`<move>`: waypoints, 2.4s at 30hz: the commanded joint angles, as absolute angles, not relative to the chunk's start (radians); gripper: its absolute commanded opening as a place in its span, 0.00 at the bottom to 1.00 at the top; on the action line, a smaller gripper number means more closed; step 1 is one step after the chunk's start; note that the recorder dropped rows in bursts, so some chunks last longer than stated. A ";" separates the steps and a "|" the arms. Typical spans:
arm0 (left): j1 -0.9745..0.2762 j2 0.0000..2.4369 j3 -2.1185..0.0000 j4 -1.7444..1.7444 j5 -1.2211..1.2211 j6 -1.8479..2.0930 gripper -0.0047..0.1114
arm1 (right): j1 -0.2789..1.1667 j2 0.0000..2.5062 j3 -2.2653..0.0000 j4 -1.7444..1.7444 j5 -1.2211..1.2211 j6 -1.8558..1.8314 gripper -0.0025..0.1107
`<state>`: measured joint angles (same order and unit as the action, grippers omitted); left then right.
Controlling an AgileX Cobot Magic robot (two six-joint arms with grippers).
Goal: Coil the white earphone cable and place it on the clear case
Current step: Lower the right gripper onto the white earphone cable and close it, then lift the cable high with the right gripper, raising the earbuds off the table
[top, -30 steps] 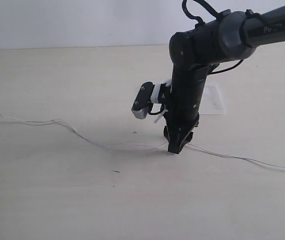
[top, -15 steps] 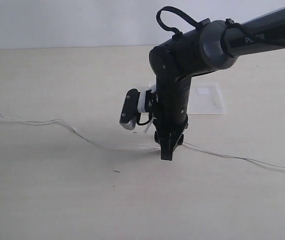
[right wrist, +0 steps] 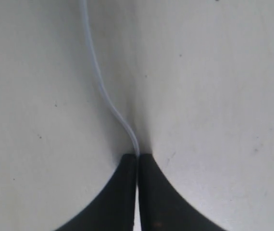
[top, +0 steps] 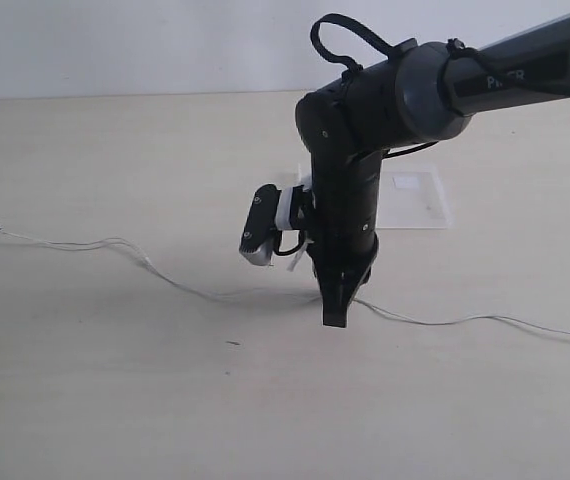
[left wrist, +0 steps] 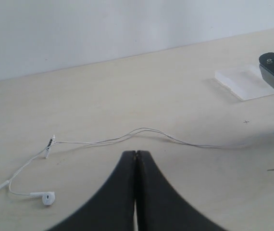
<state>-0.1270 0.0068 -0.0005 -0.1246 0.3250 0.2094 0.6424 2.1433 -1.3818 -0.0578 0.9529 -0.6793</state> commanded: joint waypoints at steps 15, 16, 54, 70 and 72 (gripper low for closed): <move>-0.133 0.000 0.000 -0.135 0.321 0.205 0.04 | 0.640 2.069 -1.374 -0.093 0.934 -0.643 0.02; -0.133 0.000 0.000 -0.135 0.321 0.205 0.04 | 0.640 2.057 -1.374 -0.097 0.927 -0.641 0.02; -0.133 0.000 0.000 -0.135 0.321 0.205 0.04 | 0.640 1.546 -1.546 -0.531 0.887 -0.185 0.02; -0.133 0.000 0.000 -0.135 0.321 0.205 0.04 | 0.640 1.492 -1.717 -0.558 0.940 -0.178 0.02; -0.133 0.000 0.000 -0.135 0.321 0.205 0.04 | 0.640 1.485 -1.726 -0.560 0.940 -0.180 0.02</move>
<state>-0.1270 0.0068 -0.0005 -0.1246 0.3250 0.2094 0.6424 1.5049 -1.7079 -0.5493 0.9369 -0.1863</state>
